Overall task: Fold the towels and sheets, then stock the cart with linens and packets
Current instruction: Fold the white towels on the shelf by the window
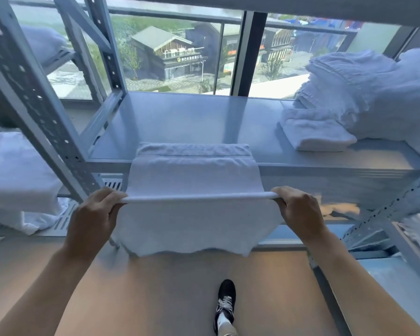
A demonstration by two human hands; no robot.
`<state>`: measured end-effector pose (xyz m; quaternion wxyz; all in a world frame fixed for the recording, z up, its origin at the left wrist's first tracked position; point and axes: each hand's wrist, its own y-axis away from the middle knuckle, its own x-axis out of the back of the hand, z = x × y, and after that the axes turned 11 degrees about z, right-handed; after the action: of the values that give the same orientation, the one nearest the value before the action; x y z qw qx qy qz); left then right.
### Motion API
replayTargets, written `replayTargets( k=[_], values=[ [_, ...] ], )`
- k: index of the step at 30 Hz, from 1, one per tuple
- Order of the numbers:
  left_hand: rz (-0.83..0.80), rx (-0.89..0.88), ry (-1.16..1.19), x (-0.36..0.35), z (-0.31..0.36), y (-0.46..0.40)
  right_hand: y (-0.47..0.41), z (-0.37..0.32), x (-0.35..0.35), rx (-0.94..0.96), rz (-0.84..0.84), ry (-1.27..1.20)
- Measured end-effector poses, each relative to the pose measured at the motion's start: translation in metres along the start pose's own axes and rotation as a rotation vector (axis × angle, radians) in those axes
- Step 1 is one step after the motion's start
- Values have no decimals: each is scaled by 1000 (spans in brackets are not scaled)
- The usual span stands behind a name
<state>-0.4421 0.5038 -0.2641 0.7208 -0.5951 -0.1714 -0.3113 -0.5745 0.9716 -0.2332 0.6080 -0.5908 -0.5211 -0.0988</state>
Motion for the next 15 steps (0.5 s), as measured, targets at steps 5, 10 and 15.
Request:
replayTargets(
  k=[5,10,15],
  values=[
    [38,36,68,17,17,9,22,-9,32,-42,3,9],
    [58,31,100,9,40,2,32,5,58,-57,9,48],
    [40,-12,116,-18,57,-13,35,33,64,-82,14,71]
  ],
)
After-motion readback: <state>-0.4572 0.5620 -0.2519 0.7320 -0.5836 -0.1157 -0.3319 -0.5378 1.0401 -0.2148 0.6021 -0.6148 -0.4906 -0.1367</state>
